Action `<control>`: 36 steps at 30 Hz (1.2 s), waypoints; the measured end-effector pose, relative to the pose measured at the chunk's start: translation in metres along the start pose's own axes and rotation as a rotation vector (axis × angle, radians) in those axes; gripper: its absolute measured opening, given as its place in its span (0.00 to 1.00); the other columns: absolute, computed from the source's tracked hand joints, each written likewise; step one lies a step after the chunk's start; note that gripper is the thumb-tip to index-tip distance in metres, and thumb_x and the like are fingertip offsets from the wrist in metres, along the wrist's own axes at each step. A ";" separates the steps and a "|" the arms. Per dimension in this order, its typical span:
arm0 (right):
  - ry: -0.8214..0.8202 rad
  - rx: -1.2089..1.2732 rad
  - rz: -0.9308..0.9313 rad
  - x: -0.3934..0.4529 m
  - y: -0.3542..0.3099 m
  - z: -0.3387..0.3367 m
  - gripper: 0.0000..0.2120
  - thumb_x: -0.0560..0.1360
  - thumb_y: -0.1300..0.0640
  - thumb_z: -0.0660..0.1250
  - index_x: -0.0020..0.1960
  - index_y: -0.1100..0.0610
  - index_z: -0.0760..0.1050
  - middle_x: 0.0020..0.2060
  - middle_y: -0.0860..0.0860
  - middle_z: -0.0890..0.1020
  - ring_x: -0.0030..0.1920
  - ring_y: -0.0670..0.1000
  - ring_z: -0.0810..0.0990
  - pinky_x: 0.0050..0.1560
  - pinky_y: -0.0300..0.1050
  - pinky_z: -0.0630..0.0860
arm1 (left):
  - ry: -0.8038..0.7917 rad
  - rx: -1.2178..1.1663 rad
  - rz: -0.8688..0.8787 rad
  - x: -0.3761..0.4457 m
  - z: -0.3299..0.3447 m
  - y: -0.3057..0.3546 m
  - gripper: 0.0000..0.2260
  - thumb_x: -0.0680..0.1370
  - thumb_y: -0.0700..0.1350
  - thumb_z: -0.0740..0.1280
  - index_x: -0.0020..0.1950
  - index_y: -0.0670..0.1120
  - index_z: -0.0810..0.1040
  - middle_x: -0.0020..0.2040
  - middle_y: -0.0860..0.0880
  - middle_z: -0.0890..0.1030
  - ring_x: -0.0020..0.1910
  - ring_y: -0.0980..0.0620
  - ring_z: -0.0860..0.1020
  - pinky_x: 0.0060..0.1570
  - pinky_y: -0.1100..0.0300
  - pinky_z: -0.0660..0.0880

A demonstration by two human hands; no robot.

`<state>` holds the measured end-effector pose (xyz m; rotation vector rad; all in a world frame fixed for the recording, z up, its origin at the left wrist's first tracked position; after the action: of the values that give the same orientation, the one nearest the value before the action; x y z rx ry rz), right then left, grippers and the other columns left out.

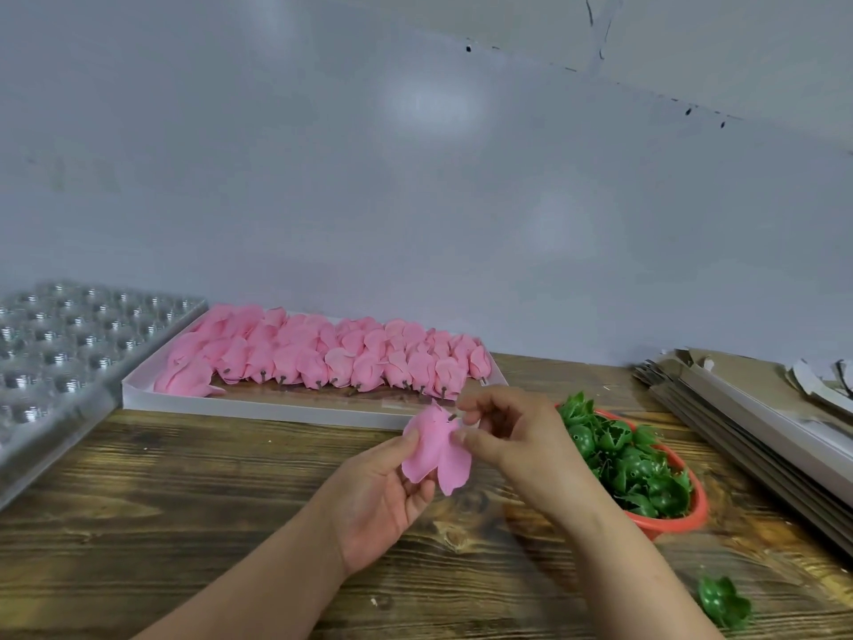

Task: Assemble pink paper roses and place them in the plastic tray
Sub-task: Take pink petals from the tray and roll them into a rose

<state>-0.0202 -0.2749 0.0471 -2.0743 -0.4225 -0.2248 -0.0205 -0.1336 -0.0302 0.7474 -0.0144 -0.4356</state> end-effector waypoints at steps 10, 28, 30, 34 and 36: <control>-0.069 0.015 -0.084 -0.003 0.003 -0.005 0.12 0.68 0.64 0.74 0.47 0.50 0.81 0.41 0.51 0.80 0.40 0.44 0.77 0.43 0.36 0.74 | -0.085 0.094 -0.045 -0.003 0.002 -0.003 0.19 0.75 0.47 0.65 0.64 0.41 0.77 0.58 0.39 0.81 0.55 0.45 0.81 0.43 0.58 0.81; -0.178 -0.186 0.025 -0.006 0.006 -0.005 0.08 0.66 0.64 0.70 0.40 0.52 0.81 0.31 0.48 0.81 0.30 0.41 0.76 0.34 0.38 0.74 | 0.304 0.822 0.309 -0.011 0.006 0.012 0.30 0.69 0.68 0.59 0.60 0.49 0.75 0.47 0.52 0.80 0.41 0.54 0.77 0.36 0.64 0.72; -0.183 -0.236 0.044 -0.006 0.007 -0.001 0.06 0.66 0.62 0.71 0.41 0.53 0.81 0.29 0.46 0.79 0.28 0.40 0.75 0.31 0.37 0.72 | 0.268 0.950 0.564 -0.018 0.014 0.022 0.34 0.65 0.71 0.62 0.67 0.57 0.65 0.56 0.60 0.76 0.54 0.62 0.76 0.48 0.69 0.71; -0.241 -0.268 0.033 -0.007 0.002 0.012 0.06 0.67 0.64 0.71 0.43 0.56 0.82 0.31 0.51 0.81 0.28 0.42 0.73 0.31 0.41 0.72 | -0.094 1.105 0.397 -0.017 0.027 0.000 0.54 0.60 0.59 0.79 0.71 0.74 0.42 0.69 0.67 0.65 0.68 0.62 0.69 0.67 0.58 0.68; -0.268 -0.297 0.022 -0.008 0.000 0.019 0.09 0.66 0.66 0.68 0.44 0.57 0.82 0.31 0.50 0.79 0.29 0.43 0.73 0.33 0.41 0.71 | -0.058 1.296 0.417 -0.015 0.025 -0.008 0.57 0.61 0.55 0.79 0.69 0.75 0.36 0.62 0.73 0.61 0.68 0.60 0.67 0.69 0.54 0.67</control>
<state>-0.0279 -0.2599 0.0347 -2.4112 -0.5548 0.0063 -0.0412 -0.1491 -0.0150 1.9547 -0.5399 0.0128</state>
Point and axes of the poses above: each hand's wrist, its own x-axis towards the middle knuckle, its own z-axis out of the palm, y = z × x, the point moved 3 cm from there along x, towards the middle knuckle
